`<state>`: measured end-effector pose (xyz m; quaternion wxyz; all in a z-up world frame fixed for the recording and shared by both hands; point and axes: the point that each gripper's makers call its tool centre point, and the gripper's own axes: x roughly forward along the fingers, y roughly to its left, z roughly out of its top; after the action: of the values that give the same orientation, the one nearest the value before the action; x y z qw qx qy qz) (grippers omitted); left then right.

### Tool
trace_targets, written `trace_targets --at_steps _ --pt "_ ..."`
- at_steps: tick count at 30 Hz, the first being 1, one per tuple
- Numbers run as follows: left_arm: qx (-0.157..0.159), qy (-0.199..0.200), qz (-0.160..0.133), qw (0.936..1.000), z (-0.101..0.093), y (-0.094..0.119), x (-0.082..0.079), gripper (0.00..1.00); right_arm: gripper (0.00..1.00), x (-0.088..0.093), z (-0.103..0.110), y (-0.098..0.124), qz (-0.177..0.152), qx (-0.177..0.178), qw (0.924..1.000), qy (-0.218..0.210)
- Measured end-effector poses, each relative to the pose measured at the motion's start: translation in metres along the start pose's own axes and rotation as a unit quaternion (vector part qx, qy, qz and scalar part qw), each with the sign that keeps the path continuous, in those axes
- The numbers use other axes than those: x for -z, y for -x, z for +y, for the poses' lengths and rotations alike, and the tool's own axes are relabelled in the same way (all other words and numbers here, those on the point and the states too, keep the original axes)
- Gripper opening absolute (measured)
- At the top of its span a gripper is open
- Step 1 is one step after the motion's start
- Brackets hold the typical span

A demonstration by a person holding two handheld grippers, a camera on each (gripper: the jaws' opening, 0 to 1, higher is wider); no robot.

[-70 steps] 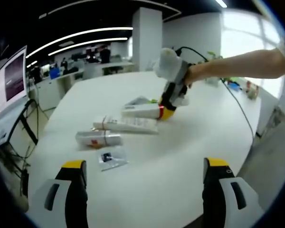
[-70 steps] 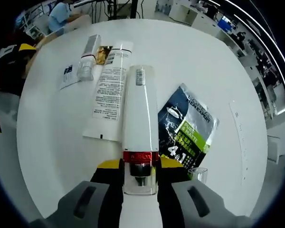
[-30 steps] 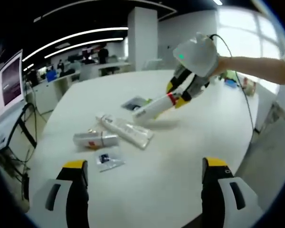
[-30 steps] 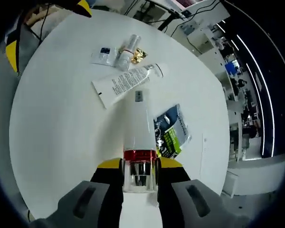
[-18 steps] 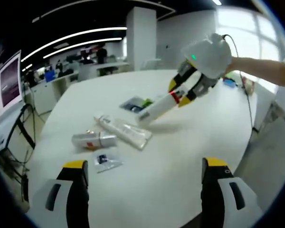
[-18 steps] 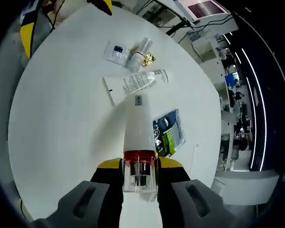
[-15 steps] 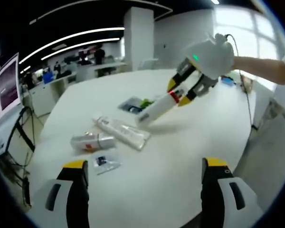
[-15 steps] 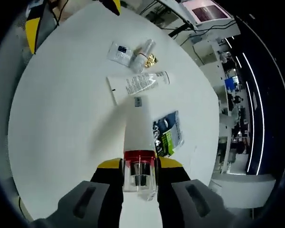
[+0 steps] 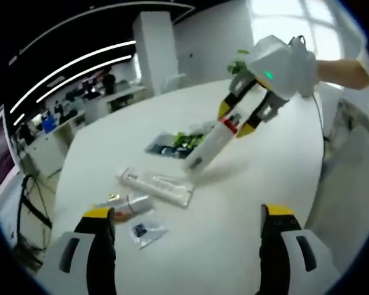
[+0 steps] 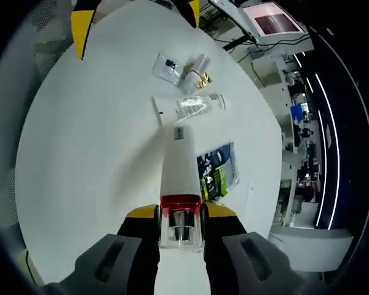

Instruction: Arrange the skincare products in the storage area until every visible bottle or jar stands upright without overlapping.

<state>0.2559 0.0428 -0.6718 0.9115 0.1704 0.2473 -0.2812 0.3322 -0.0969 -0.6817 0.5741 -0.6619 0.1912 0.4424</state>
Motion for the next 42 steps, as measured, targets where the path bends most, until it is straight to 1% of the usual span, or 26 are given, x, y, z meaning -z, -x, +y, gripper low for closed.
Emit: trace_targets --at_steps 2,3,4,5,6,8,10,12,17,19,20,22,24,27,29,30,31,32,34,36,37,38,39,42 --pt "0.018 -0.021 0.003 0.9996 -0.007 -0.007 -0.003 0.9 0.26 -0.001 0.001 0.001 -0.002 0.0 1.0 -0.003" --pt "0.036 -0.016 -0.003 0.9992 -0.013 -0.009 -0.007 0.9 0.26 -0.001 0.002 0.002 -0.002 0.001 1.0 -0.003" --pt "0.049 -0.009 -0.017 0.9986 -0.018 -0.011 -0.014 0.88 0.26 -0.001 0.003 0.002 -0.001 0.001 1.0 -0.004" --pt "0.051 -0.007 -0.025 0.9984 -0.018 -0.014 -0.019 0.86 0.26 -0.001 0.004 0.003 -0.001 0.001 1.0 -0.005" --pt "0.05 -0.011 -0.024 0.9984 -0.018 -0.016 -0.02 0.85 0.26 -0.003 0.005 0.004 -0.003 0.002 1.0 -0.004" --pt "0.049 -0.051 -0.02 0.9973 -0.019 -0.023 -0.023 0.86 0.26 -0.003 0.006 0.006 -0.002 0.001 1.0 -0.006" --pt "0.053 -0.076 -0.02 0.9955 -0.021 -0.028 -0.025 0.83 0.26 -0.004 0.007 0.007 -0.004 0.002 1.0 -0.008" --pt "0.055 -0.077 -0.026 0.9952 -0.022 -0.035 -0.03 0.8 0.26 -0.006 0.008 0.008 -0.008 0.004 0.9999 -0.014" --pt "0.059 -0.093 -0.03 0.9935 -0.025 -0.048 -0.039 0.78 0.26 -0.007 0.011 0.011 -0.01 0.003 0.9998 -0.019" --pt "0.063 -0.107 -0.031 0.9918 -0.027 -0.054 -0.04 0.78 0.26 -0.008 0.012 0.012 -0.011 0.005 0.9997 -0.019" --pt "0.07 -0.114 -0.031 0.9905 -0.03 -0.058 -0.04 0.77 0.26 -0.008 0.013 0.012 -0.011 0.005 0.9998 -0.018" --pt "0.075 -0.116 -0.03 0.99 -0.035 -0.063 -0.041 0.76 0.26 -0.008 0.014 0.013 -0.01 0.006 0.9998 -0.016" --pt "0.082 -0.129 -0.032 0.9878 -0.04 -0.068 -0.042 0.75 0.26 -0.008 0.015 0.014 -0.009 0.008 0.9999 -0.011" --pt "0.082 -0.154 -0.042 0.9837 -0.046 -0.077 -0.046 0.73 0.26 -0.01 0.015 0.016 -0.01 0.008 0.9999 -0.008" --pt "0.081 -0.161 -0.044 0.9826 -0.049 -0.083 -0.046 0.71 0.26 -0.01 0.016 0.016 -0.009 0.009 0.9999 -0.006" --pt "0.082 -0.172 -0.045 0.9806 -0.05 -0.088 -0.046 0.69 0.26 -0.01 0.016 0.017 -0.009 0.009 0.9999 -0.004" --pt "0.076 -0.185 -0.052 0.9785 -0.049 -0.092 -0.048 0.69 0.26 -0.01 0.016 0.017 -0.009 0.009 0.9999 -0.004" --pt "0.078 -0.186 -0.049 0.9782 -0.051 -0.095 -0.046 0.68 0.26 -0.01 0.017 0.018 -0.009 0.009 0.9999 -0.003" --pt "0.07 -0.21 -0.059 0.9733 -0.054 -0.099 -0.049 0.67 0.26 -0.012 0.017 0.019 -0.009 0.01 0.9999 -0.001" --pt "0.057 -0.241 -0.072 0.9662 -0.055 -0.102 -0.053 0.63 0.26 -0.012 0.017 0.02 -0.01 0.01 0.9999 0.002" --pt "0.059 -0.256 -0.08 0.9616 -0.055 -0.105 -0.052 0.61 0.26 -0.012 0.017 0.02 -0.01 0.01 0.9999 0.002" --pt "0.065 -0.261 -0.08 0.9599 -0.057 -0.106 -0.051 0.58 0.26 -0.013 0.018 0.02 -0.01 0.01 0.9999 0.002" --pt "0.063 -0.26 -0.076 0.9606 -0.056 -0.108 -0.048 0.57 0.26 -0.013 0.018 0.02 -0.01 0.01 0.9999 0.003" --pt "0.051 -0.284 -0.084 0.9537 -0.055 -0.111 -0.052 0.56 0.26 -0.015 0.018 0.021 -0.012 0.011 0.9999 0.005"
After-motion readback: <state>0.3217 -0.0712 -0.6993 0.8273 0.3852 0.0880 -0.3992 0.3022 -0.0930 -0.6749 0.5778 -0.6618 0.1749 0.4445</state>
